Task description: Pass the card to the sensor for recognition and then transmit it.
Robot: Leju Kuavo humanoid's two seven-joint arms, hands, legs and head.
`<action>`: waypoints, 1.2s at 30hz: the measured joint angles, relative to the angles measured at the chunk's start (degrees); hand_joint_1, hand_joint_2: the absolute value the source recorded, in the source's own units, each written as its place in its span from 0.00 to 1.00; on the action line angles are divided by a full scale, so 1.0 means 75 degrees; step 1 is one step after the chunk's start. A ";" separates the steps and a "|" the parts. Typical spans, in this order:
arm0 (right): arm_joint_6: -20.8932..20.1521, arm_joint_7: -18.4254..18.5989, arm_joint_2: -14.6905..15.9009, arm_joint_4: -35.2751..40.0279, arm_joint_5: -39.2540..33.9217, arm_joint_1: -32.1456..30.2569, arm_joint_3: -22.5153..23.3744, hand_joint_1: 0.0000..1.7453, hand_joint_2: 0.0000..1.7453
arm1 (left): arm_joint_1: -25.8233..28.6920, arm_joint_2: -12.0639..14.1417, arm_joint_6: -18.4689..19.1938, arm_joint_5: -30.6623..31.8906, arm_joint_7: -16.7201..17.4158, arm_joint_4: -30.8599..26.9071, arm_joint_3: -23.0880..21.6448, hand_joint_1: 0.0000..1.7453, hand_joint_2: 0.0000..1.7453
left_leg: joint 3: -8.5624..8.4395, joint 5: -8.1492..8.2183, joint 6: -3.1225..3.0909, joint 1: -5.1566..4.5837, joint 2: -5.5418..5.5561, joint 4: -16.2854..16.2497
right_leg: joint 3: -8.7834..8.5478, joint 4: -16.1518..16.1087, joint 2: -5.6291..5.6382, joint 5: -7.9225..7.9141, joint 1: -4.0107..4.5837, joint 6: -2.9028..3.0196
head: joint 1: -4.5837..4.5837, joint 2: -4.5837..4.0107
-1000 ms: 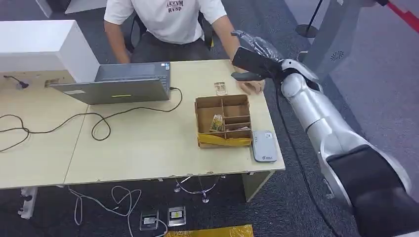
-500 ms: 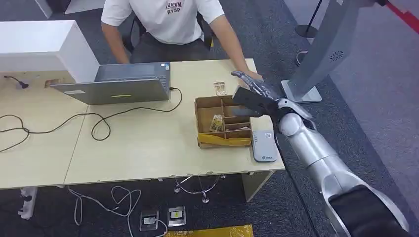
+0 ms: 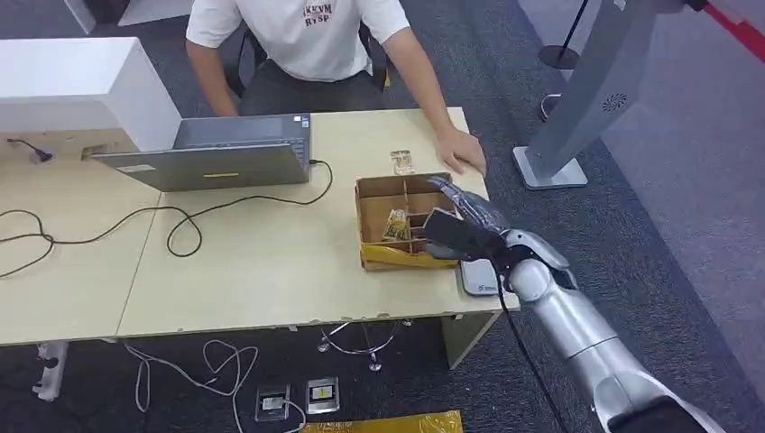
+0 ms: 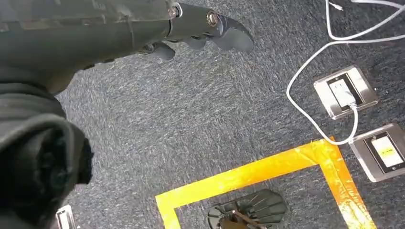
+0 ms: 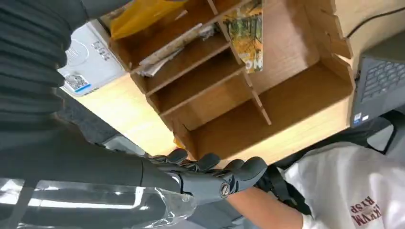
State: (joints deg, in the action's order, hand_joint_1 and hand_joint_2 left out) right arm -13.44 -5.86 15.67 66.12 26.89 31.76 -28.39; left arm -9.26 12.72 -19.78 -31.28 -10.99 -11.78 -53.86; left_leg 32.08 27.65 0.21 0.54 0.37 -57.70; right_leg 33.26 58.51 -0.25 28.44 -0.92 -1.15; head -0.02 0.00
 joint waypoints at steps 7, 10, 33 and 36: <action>0.0196 0.0245 0.0102 0.0288 0.0438 -0.0199 0.0009 0.00 1.00 | -0.0003 0.0003 0.0003 0.0038 0.0003 0.0003 -0.0006 0.00 0.00 | 0.0000 0.0000 0.0000 -0.0001 -0.0001 0.0000 | 0.0000 0.0000 0.0000 0.0000 -0.0001 0.0000 | 0.0000 0.0000; 0.0370 0.0422 0.0149 0.0320 0.0914 -0.0211 0.0006 0.00 1.00 | -0.0002 0.0003 0.0006 0.0058 0.0017 0.0003 -0.0009 0.00 0.00 | 0.0001 0.0000 0.0000 -0.0001 0.0000 0.0000 | 0.0000 0.0000 0.0000 0.0000 0.0000 0.0000 | 0.0000 0.0000; 0.1064 0.0694 0.0303 0.0317 0.2934 -0.0388 -0.0163 0.00 1.00 | -0.0008 0.0009 0.0018 0.0096 0.0044 0.0003 -0.0012 0.00 0.00 | 0.0001 0.0000 0.0000 0.0000 -0.0001 0.0000 | 0.0000 0.0000 0.0001 0.0000 0.0000 0.0000 | 0.0000 0.0000; 0.1209 0.0592 0.0300 0.0317 0.3493 -0.0392 -0.0218 0.00 1.00 | -0.0008 0.0009 0.0020 0.0105 0.0044 0.0003 -0.0012 0.00 0.00 | 0.0001 0.0000 0.0000 0.0000 -0.0001 0.0000 | 0.0000 0.0001 -0.0001 0.0000 0.0000 0.0000 | 0.0000 0.0000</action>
State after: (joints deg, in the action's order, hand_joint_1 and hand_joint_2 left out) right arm -4.37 -1.42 17.92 68.50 53.08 28.82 -30.03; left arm -9.32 12.79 -19.63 -30.49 -10.67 -11.76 -53.94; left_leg 32.09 27.65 0.21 0.54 0.37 -57.70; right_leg 33.26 58.51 -0.26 28.45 -0.92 -1.15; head -0.02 0.00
